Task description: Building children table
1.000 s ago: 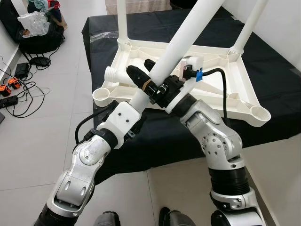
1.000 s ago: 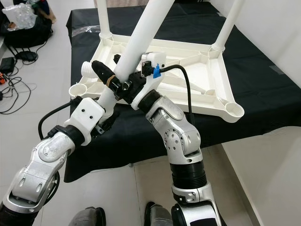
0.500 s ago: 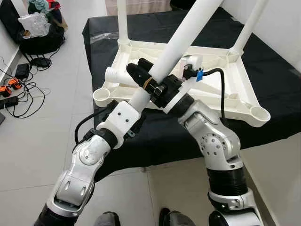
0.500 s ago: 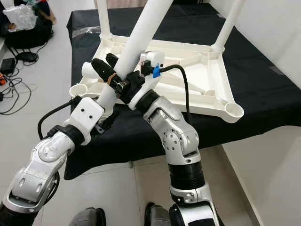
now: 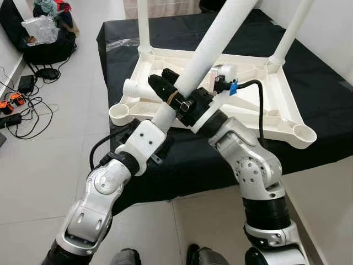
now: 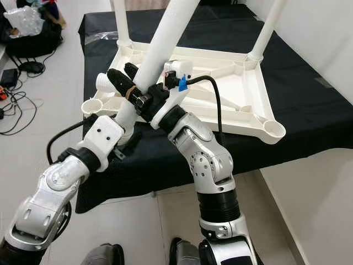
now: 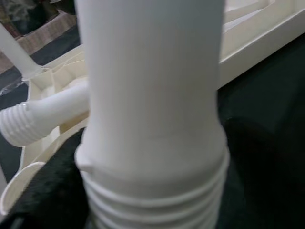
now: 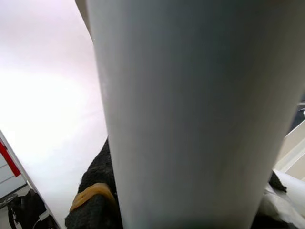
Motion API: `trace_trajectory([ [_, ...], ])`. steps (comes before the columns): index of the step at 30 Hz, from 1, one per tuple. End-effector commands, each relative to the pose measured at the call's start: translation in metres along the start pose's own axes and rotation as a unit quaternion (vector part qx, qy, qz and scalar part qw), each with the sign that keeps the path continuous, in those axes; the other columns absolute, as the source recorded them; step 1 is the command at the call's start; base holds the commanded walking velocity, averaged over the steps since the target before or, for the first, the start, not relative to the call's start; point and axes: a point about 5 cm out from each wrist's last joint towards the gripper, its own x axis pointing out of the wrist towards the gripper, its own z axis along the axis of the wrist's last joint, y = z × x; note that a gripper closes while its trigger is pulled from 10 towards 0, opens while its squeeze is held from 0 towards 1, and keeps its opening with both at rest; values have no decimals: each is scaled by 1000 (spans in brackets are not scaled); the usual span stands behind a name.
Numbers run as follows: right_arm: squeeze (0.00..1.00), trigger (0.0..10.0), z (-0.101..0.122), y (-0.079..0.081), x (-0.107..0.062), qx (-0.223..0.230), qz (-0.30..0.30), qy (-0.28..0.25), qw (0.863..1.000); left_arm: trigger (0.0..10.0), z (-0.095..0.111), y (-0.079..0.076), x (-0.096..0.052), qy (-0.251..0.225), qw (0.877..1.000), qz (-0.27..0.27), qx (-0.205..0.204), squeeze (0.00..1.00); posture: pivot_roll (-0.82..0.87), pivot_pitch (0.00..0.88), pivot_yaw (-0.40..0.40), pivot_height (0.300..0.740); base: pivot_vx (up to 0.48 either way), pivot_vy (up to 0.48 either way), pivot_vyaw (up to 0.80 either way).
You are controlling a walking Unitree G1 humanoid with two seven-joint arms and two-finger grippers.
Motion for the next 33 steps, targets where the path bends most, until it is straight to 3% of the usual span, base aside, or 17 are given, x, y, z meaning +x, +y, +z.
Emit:
trace_trajectory([
  [1,0,0,6,5,2,-9,12,-9,1000,10000,-2,-4,-1,3,1000,-8,-6,1000,4,141,-30,740,0,0,0],
  [11,0,0,6,0,0,-17,5,-6,1000,10000,-4,11,0,10,999,36,19,1000,4,141,-32,740,0,0,0],
  [12,0,0,6,-1,0,-19,3,-6,1000,10000,-6,15,0,15,999,44,29,961,5,140,-34,740,0,0,0],
  [13,0,0,6,-2,-1,-22,0,-5,1000,10000,-7,19,0,16,998,50,39,0,5,138,-34,740,0,0,0],
  [18,0,0,7,-9,-2,-32,-17,-4,999,10000,-6,22,-1,13,998,53,41,0,6,138,-34,740,0,0,0],
  [24,0,0,10,-18,-3,-44,-48,-13,998,10000,-5,11,-3,9,999,30,27,0,8,138,-35,740,0,0,0],
  [26,0,0,14,-26,-2,-56,-87,-26,994,10000,-2,-1,-3,1,1000,11,13,0,6,137,-38,740,0,0,0],
  [30,0,0,18,-36,-2,-72,-136,-40,987,10000,1,-8,-3,-7,1000,3,2,0,6,137,-38,740,0,0,0],
  [33,0,0,26,-55,-9,-105,-215,-55,969,10000,2,-11,-4,-9,1000,10,-5,0,9,135,-38,740,0,0,0],
])
